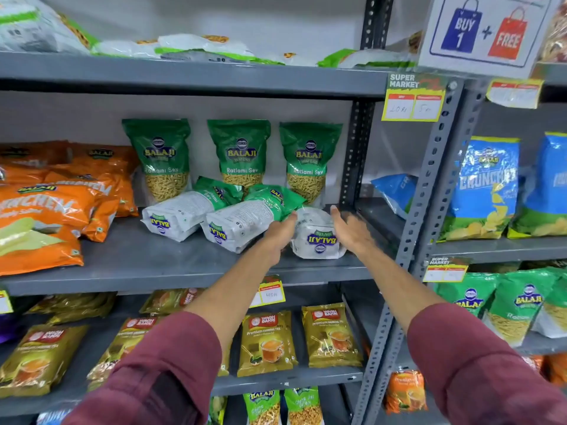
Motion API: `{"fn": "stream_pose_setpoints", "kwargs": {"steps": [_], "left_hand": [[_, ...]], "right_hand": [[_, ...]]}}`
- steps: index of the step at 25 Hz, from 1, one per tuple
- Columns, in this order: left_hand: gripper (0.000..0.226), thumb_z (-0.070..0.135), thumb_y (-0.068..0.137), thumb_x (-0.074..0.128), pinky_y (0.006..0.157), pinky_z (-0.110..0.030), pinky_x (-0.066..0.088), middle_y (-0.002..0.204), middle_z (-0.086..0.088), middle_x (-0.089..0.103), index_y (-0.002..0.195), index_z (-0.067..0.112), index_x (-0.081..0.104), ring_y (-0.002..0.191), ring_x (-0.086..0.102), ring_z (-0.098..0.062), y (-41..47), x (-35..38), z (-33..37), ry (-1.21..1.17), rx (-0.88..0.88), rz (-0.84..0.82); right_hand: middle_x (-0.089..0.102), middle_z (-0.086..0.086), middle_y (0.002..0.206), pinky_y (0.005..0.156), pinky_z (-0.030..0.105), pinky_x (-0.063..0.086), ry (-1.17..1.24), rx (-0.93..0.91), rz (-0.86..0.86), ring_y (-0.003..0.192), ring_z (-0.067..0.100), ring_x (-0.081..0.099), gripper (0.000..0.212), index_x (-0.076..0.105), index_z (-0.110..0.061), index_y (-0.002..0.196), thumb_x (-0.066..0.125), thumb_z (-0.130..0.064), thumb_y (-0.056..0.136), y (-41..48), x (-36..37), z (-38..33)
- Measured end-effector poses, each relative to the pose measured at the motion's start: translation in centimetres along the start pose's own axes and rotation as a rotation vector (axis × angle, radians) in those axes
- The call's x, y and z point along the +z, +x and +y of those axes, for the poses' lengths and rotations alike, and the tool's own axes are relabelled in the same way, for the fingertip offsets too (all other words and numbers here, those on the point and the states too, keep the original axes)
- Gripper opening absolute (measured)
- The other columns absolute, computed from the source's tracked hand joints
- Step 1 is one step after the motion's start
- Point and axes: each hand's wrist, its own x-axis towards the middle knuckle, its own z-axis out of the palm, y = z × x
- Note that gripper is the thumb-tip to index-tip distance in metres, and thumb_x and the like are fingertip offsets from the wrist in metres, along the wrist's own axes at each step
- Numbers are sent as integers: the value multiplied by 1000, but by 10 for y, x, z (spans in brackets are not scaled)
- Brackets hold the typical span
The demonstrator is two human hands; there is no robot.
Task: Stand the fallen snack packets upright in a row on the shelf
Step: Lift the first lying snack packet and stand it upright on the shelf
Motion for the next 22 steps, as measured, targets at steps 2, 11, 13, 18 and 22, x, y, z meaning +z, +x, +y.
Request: {"fn": "stream_pose_setpoints", "kwargs": {"steps": [2,11,13,18,22], "left_hand": [[74,59,86,57,102,-33,40,140,-4,54,141,10,46,128,52,-26,0,8,2,-92,-18,5],[29,19,85,71,60,-25,42,91,-6,68,107,2,63,72,58,-16,27,11,-3,-100,61,12],[18,16,89,67,56,-22,42,90,-5,69,103,5,66,68,57,-13,30,15,-5,-82,115,-1],[43,8,86,67,89,-27,50,116,4,66,127,12,54,103,63,-15,39,23,-9,-12,307,11],[55,2,84,66,89,-24,45,115,5,59,132,15,43,103,59,-13,51,31,-9,30,404,57]], "right_hand": [[62,16,133,100,46,48,129,156,-130,120,35,61,84,54,-10,137,42,-73,82,6,2,2],[76,11,106,57,34,56,590,111,-99,79,27,74,34,62,-11,114,77,-17,85,15,6,23],[74,7,115,62,32,57,577,100,-65,92,25,74,51,58,-12,125,82,-12,79,22,9,26],[68,6,119,101,37,53,421,0,73,107,21,66,67,61,-12,127,85,-2,65,32,15,29],[43,1,119,97,22,38,342,-41,167,108,13,47,79,48,-7,136,84,4,66,37,17,25]]}}
